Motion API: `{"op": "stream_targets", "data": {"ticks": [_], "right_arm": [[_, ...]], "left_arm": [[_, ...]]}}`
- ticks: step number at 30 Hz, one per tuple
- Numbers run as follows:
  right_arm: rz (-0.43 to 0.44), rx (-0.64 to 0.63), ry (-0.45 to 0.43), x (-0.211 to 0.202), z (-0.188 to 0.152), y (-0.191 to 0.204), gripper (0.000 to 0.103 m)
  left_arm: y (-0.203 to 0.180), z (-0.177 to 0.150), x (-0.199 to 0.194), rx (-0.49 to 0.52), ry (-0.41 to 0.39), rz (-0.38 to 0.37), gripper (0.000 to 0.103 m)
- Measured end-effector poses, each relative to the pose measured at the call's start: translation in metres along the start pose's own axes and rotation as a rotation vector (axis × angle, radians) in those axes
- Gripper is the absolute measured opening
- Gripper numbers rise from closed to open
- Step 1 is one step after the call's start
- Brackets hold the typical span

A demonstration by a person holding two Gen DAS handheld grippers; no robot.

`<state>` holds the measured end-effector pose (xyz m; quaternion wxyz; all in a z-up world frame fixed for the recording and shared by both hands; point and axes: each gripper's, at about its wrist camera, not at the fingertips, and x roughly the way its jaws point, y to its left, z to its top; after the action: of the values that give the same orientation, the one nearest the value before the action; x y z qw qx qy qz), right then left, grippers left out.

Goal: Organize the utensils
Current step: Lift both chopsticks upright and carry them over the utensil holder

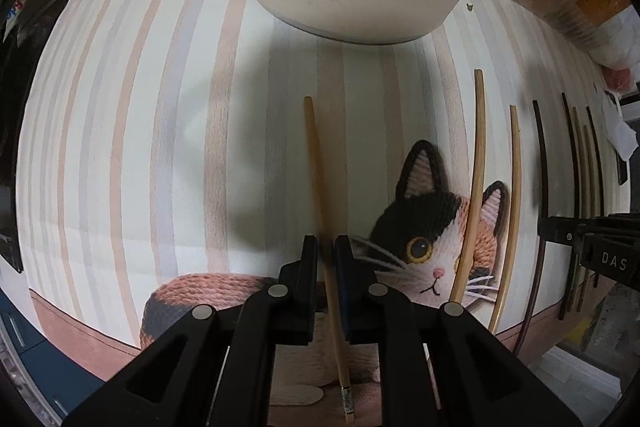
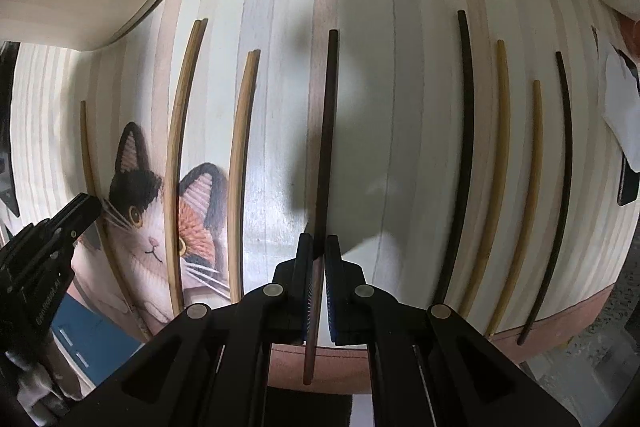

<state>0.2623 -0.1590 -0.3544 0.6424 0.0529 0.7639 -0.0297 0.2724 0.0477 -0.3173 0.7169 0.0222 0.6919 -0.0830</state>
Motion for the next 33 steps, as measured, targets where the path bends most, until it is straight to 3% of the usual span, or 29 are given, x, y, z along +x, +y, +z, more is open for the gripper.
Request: {"op": "stream_targets", "data": {"ticks": [5,8,13,28,33], "right_arm": [[-0.035,0.004,-0.024,-0.01,0.012,0.01,0.006],[-0.052,0.009,-0.074,-0.017,0.002,0.018,0.006],[-0.006,0.049,-0.159,-0.024,-0.014,0.014,0.006],[0.134,0.038,-0.429,-0.095,-0.067,0.028,0.006],[0.178,0.004,-0.543,-0.13,-0.078,0.029,0.005]], "left_arm": [[-0.018,0.002,0.003,0.027,-0.009,0.035,0.006],[-0.021,0.002,0.003,0.015,-0.022,0.029,0.005],[-0.012,-0.006,-0.004,-0.012,-0.054,0.037,0.004],[0.013,-0.035,-0.08,-0.08,-0.229,0.034,0.004],[0.025,-0.037,-0.125,-0.104,-0.34,0.018,0.004]]}}
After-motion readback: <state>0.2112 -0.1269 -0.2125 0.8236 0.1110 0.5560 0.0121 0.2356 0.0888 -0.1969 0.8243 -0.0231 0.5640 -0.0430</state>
